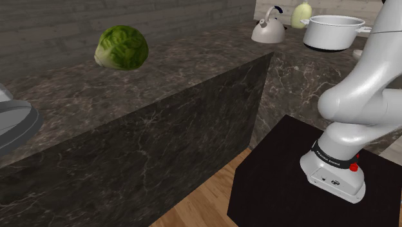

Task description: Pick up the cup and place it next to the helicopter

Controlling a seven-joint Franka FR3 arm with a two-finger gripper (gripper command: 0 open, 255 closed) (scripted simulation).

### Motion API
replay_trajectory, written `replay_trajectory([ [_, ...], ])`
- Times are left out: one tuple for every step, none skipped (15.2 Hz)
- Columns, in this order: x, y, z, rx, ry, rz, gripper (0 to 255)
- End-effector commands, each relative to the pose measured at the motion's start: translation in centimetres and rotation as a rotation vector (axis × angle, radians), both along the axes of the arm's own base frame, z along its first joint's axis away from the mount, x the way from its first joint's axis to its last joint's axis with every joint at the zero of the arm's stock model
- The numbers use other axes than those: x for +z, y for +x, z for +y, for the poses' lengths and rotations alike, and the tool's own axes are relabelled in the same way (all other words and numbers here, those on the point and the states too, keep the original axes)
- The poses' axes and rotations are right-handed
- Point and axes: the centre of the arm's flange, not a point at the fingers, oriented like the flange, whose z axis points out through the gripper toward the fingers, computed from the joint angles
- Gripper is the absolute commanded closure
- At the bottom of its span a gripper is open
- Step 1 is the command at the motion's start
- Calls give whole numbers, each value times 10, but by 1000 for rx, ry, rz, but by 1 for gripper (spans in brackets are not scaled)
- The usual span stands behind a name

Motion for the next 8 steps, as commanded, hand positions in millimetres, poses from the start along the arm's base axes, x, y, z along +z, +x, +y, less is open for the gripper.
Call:
replay_trajectory([
  [-9,-9,-5,6,1,-4,255],
  [-14,-9,-5,6,1,-4,255],
  [-20,-9,-5,6,1,-4,255],
  [-25,-9,-5,6,1,-4,255],
  [-30,-9,-5,6,1,-4,255],
  [-35,-9,-5,6,1,-4,255],
  [-41,-9,-5,6,1,-4,255],
  [-46,-9,-5,6,1,-4,255],
])
